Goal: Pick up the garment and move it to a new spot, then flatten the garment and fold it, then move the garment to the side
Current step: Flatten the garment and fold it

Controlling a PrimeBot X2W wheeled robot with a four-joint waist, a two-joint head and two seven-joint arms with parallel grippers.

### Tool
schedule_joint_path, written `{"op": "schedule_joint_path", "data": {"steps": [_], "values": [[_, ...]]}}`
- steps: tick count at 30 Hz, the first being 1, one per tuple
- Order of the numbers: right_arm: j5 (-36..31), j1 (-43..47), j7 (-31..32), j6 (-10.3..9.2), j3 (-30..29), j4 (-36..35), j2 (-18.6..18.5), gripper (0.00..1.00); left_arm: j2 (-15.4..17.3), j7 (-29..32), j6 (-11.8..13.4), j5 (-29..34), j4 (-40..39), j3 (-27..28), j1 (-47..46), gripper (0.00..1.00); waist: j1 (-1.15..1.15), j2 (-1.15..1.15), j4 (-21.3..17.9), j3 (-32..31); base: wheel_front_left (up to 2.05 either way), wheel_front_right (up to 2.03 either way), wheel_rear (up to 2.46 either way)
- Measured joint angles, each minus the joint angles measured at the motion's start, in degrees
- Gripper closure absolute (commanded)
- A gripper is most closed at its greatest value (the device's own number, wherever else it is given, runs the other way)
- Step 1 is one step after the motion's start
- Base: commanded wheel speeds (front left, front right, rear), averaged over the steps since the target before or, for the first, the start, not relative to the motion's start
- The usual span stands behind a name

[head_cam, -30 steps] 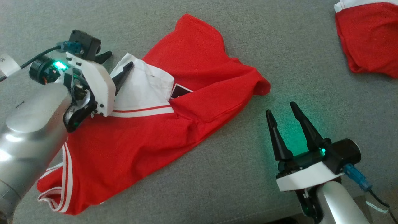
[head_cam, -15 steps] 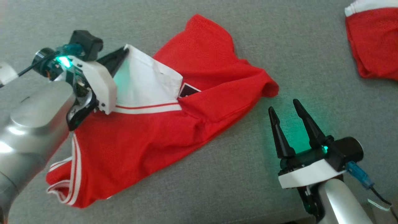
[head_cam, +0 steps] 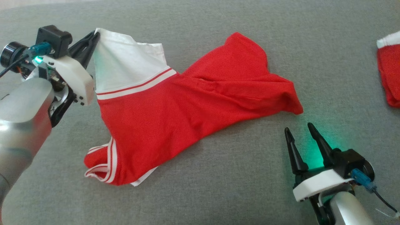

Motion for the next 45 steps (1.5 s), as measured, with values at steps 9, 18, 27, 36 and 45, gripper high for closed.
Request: {"op": "schedule_joint_path", "data": {"steps": [9,18,27,36,45], "values": [[-2.86,-6.45,0.0,0.0,-1.4,10.54,-0.52,0.0,-0.4,-1.14,0.0,-0.43,0.81,-0.4,0.04,1.0,0.01,0.0,2.39,-1.36,0.0,0.0,0.0],[-5.3,-9.31,0.0,0.0,-1.27,13.18,-0.6,1.0,-0.87,-1.57,0.0,-0.62,0.85,-0.67,0.04,1.0,0.01,0.0,3.0,-1.51,0.0,0.0,0.0],[-6.58,-9.2,0.0,0.0,-2.55,8.7,-0.58,1.0,-0.65,-4.71,0.0,-0.64,0.74,-0.87,0.31,1.0,0.02,0.0,2.65,-3.42,0.0,0.0,0.0],[-4.83,-6.01,0.0,0.0,-5.54,2.47,-1.19,1.0,1.69,-7.26,0.0,-0.12,-2.1,-0.78,2.79,1.0,0.01,0.0,2.09,-9.76,0.0,0.0,0.0],[-2.09,-4.55,3.07,0.0,-13.11,-11.98,-9.48,1.0,10.9,-7.9,2.78,4.11,-21.53,13.06,2.97,1.0,0.0,0.0,0.51,-18.54,0.0,0.0,0.0]]}}
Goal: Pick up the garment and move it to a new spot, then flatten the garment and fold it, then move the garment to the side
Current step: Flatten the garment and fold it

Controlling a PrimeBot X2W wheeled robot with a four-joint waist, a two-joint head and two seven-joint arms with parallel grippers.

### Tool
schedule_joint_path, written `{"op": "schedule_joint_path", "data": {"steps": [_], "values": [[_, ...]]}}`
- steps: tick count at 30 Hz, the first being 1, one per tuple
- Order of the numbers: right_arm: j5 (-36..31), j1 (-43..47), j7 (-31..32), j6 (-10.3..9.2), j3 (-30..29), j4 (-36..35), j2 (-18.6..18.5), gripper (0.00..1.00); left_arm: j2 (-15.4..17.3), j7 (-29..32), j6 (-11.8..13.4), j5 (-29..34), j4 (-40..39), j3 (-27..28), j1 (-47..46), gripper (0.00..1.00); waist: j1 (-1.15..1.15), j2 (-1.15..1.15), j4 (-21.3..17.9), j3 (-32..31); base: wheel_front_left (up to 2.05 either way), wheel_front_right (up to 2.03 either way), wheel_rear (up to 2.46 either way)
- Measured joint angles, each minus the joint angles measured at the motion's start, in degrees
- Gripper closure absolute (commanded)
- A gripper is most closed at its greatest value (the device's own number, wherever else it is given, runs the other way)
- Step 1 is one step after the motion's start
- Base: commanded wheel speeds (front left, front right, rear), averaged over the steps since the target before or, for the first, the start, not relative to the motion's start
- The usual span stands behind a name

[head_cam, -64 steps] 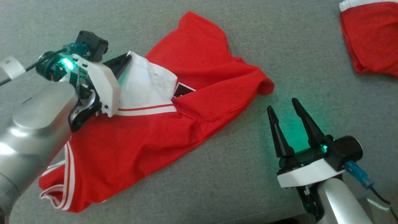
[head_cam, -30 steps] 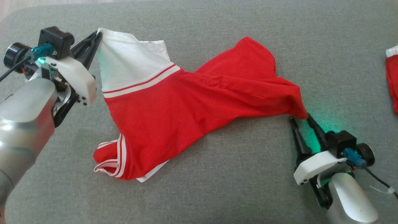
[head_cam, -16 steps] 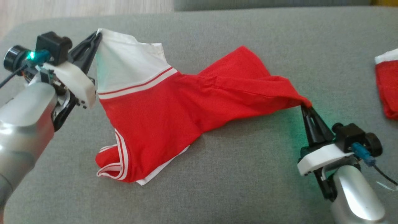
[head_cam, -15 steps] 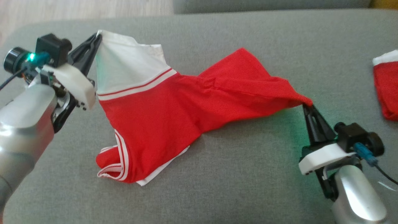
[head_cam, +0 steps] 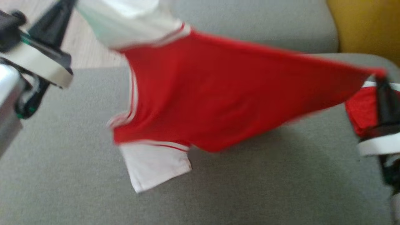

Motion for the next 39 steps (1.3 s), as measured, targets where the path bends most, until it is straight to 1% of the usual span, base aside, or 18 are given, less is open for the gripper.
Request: {"op": "schedule_joint_path", "data": {"steps": [5,7,10,13,15,16,19,20,24,26,28,30,33,36,39], "values": [[1.12,-2.93,6.81,0.0,-2.44,-8.7,-3.48,1.0,3.24,-0.23,2.69,-0.35,-12.1,7.7,0.97,1.0,0.0,0.0,-1.0,-1.76,0.0,0.0,0.0],[1.59,-5.17,9.58,0.0,-2.48,-10.06,-5.14,1.0,3.77,-0.26,3.81,-1.31,-15.53,9.68,0.97,1.0,0.0,0.0,-1.24,-1.77,0.0,0.0,0.0],[3.79,-9.85,13.33,0.0,-1.31,-9.1,-6.42,1.0,3.75,1.03,3.77,-2.98,-17.03,10.06,0.9,1.0,0.0,0.0,-1.43,-0.94,0.0,0.0,0.0],[5.15,-16.57,14.38,0.0,2.32,-4.03,-8.18,1.0,2.22,4.01,2.66,-4.09,-13.63,9.29,-0.24,1.0,0.02,0.0,-1.42,0.77,0.0,0.0,0.0],[6.26,-21.58,14.89,0.0,5.21,0.41,-8.82,1.0,0.22,5.55,1.7,-3.92,-9.69,8.57,-2.32,1.0,0.02,0.0,-1.35,2.37,0.0,0.0,0.0],[6.89,-24.14,14.88,0.0,6.45,2.57,-8.96,1.0,-0.71,5.72,1.3,-3.3,-7.78,8.44,-3.86,1.0,0.02,0.0,-1.31,3.38,0.0,0.0,0.0],[8.06,-32.96,14.52,0.0,9.44,8.99,-9.17,1.0,-3.6,5.24,1.21,-0.69,-1.56,8.92,-11.13,1.0,0.03,0.0,-1.14,7.35,0.0,0.0,0.0],[8.05,-36.16,13.8,0.0,10.28,10.95,-9.33,1.0,-4.65,4.43,1.33,0.64,0.6,9.21,-14.27,1.0,0.04,0.0,-1.05,8.94,0.0,0.0,0.0],[7.82,-48.17,9.45,0.0,11.91,19.27,-9.39,1.0,-8.72,0.51,4.13,5.56,8.51,12.56,-24.98,1.0,0.05,0.0,-0.62,15.16,0.0,0.0,0.0],[6.87,-52.58,6.49,0.0,11.99,22.95,-9.36,1.0,-10.17,-0.27,4.89,7.78,10.73,14.69,-28.13,1.0,0.05,0.0,-0.38,17.85,0.0,0.0,0.0],[5.72,-55.77,3.99,0.0,12.49,25.93,-9.42,1.0,-11.6,-0.29,5.08,9.96,10.33,18.38,-29.49,1.0,0.05,0.0,-0.08,20.08,0.0,0.0,0.0],[5.32,-57.88,1.9,0.0,13.18,28.59,-9.46,1.0,-13.01,-0.3,4.35,12.0,8.51,21.52,-29.47,1.0,0.05,0.0,0.42,21.85,0.0,0.0,0.0],[4.87,-58.49,-0.08,0.0,14.33,32.14,-10.0,1.0,-14.88,-0.3,1.62,14.01,6.55,24.57,-26.64,1.0,0.04,0.0,1.91,23.31,0.0,0.0,0.0],[5.02,-57.96,-1.14,0.0,15.24,35.34,-10.43,1.0,-15.49,-0.3,-0.49,15.08,5.45,26.21,-20.27,1.0,0.02,0.0,3.53,24.21,0.0,0.0,0.0],[5.17,-55.82,-1.91,0.0,15.93,37.86,-10.8,1.0,-15.71,-0.29,-1.69,15.71,4.31,26.48,-11.61,1.0,0.03,0.0,4.92,24.6,0.0,0.0,0.0]]}}
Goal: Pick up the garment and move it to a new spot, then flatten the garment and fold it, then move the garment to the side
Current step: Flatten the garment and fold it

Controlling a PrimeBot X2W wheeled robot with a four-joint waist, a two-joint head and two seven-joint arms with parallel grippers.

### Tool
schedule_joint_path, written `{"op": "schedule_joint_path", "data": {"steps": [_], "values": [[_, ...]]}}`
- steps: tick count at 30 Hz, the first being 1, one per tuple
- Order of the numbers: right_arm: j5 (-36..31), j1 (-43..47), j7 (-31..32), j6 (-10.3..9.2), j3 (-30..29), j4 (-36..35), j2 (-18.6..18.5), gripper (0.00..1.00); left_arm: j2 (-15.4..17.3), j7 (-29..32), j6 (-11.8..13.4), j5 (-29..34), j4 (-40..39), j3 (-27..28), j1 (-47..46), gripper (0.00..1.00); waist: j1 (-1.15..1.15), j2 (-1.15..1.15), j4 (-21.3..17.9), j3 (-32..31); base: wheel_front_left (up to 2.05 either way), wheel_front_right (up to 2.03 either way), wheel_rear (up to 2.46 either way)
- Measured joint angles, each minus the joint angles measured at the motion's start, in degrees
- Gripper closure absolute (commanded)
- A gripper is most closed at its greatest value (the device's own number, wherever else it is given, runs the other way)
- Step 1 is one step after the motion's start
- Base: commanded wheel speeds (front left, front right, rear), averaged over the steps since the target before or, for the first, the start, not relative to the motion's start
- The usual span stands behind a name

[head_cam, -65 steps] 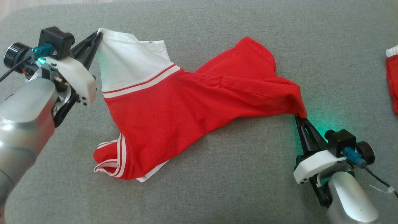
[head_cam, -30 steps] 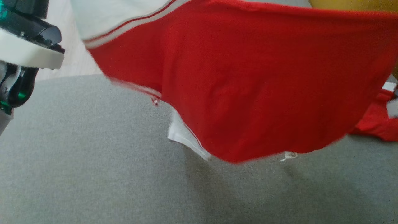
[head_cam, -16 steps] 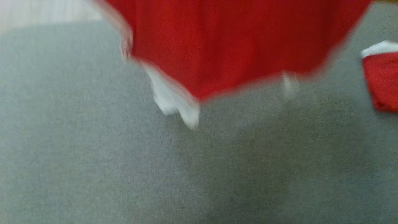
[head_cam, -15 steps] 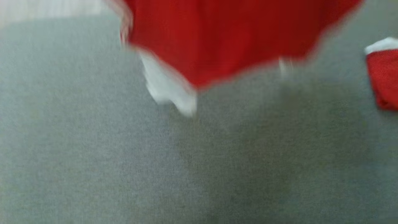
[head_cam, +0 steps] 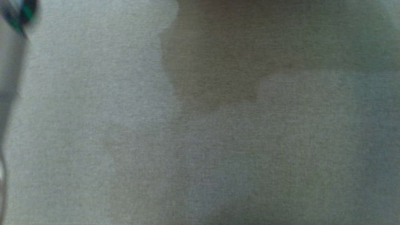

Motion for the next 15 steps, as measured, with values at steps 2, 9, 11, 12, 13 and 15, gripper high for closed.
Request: {"op": "schedule_joint_path", "data": {"steps": [2,9,11,12,13,15], "values": [[0.9,2.89,-0.59,0.0,0.29,1.44,-0.02,1.0,0.02,0.0,-0.59,0.0,-1.83,0.02,6.22,1.0,0.0,0.0,0.55,-0.26,0.0,0.0,0.0],[4.36,18.52,-1.09,0.0,1.31,3.02,-0.02,1.0,1.32,0.0,-1.08,0.79,-9.88,-0.91,28.86,1.0,-0.02,0.0,0.67,-5.18,0.0,0.0,0.0],[5.49,24.18,-1.1,0.0,1.45,1.43,-0.01,1.0,2.86,0.01,-1.09,0.6,-13.02,-3.38,36.19,1.0,-0.03,0.0,0.47,-7.26,0.0,0.0,0.0],[5.49,24.18,-1.1,0.0,1.45,1.43,-0.01,1.0,2.86,0.01,-1.09,0.6,-13.02,-3.38,36.19,1.0,-0.03,0.0,0.47,-7.26,0.0,0.0,0.0],[6.05,27.0,-1.1,0.0,1.37,0.41,0.02,1.0,3.52,0.03,-1.09,0.07,-14.39,-3.85,40.03,1.0,-0.03,0.0,0.3,-8.33,0.0,0.0,0.0],[6.61,32.51,-1.13,0.0,0.73,-1.51,0.23,1.0,4.58,0.07,-1.09,-0.67,-16.17,-3.2,47.75,1.0,-0.03,0.0,-0.21,-10.48,0.0,0.0,0.0]]}}
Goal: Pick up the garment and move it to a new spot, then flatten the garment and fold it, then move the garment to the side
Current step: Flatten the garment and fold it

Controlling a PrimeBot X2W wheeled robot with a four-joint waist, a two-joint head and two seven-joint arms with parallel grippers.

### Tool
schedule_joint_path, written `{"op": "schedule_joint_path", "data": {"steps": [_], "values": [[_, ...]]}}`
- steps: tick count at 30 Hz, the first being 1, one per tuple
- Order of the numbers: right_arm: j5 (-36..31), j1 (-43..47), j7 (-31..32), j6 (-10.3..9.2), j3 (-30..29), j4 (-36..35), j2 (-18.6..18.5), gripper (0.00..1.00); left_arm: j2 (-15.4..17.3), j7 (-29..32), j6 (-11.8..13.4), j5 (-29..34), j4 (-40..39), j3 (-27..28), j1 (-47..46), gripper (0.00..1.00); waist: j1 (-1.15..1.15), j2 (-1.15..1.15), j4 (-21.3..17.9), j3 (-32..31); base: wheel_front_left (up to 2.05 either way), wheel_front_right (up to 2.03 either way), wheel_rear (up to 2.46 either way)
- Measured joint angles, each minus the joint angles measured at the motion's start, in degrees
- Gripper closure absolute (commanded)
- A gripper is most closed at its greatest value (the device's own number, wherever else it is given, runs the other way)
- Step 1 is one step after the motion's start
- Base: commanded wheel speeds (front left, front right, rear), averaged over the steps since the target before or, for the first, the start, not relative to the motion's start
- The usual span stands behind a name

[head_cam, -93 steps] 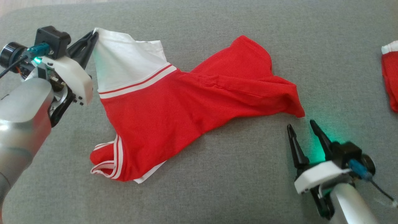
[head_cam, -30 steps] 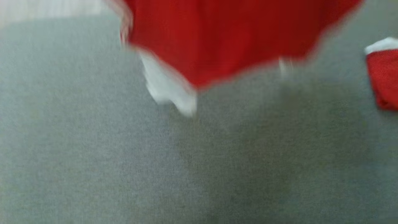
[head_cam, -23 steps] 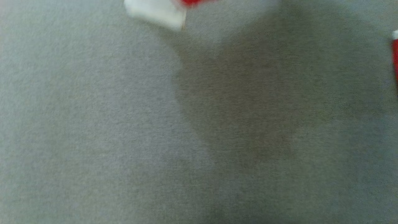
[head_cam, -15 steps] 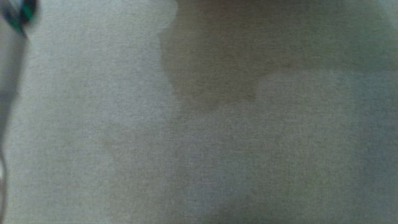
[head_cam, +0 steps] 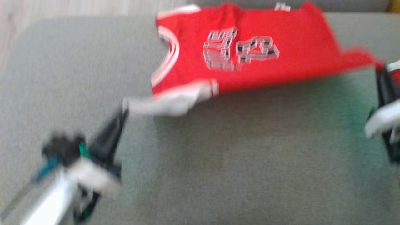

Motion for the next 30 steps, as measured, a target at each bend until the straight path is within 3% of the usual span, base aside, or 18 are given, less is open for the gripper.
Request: {"op": "schedule_joint_path", "data": {"steps": [2,7,15,22,30], "values": [[0.66,5.31,-0.01,0.0,-1.19,-1.83,0.52,1.0,0.86,0.01,0.19,0.18,-1.34,0.4,7.02,1.0,0.0,0.0,-0.58,-2.11,0.0,0.0,0.0],[0.65,17.84,-0.01,0.0,-4.17,-6.69,1.54,1.0,0.03,0.01,3.75,1.49,-6.65,2.99,20.59,1.0,0.0,0.0,-1.8,-6.5,0.0,0.0,0.0],[-2.65,33.52,0.87,0.0,-11.59,-17.8,5.41,1.0,-0.04,0.01,6.58,2.68,-12.39,5.39,32.99,1.0,0.0,0.0,-2.78,-9.35,0.0,0.0,0.0],[-2.98,34.83,4.03,0.0,-13.6,-20.15,7.02,1.0,-0.08,0.38,5.64,4.58,-11.22,5.39,30.3,1.0,0.02,0.0,-2.67,-9.05,0.0,0.0,0.0],[-3.79,27.2,6.82,0.0,-14.33,-18.7,7.34,1.0,-3.32,1.01,2.82,8.73,-4.36,3.16,13.81,1.0,0.03,0.0,-1.52,-5.09,0.0,0.0,0.0]]}}
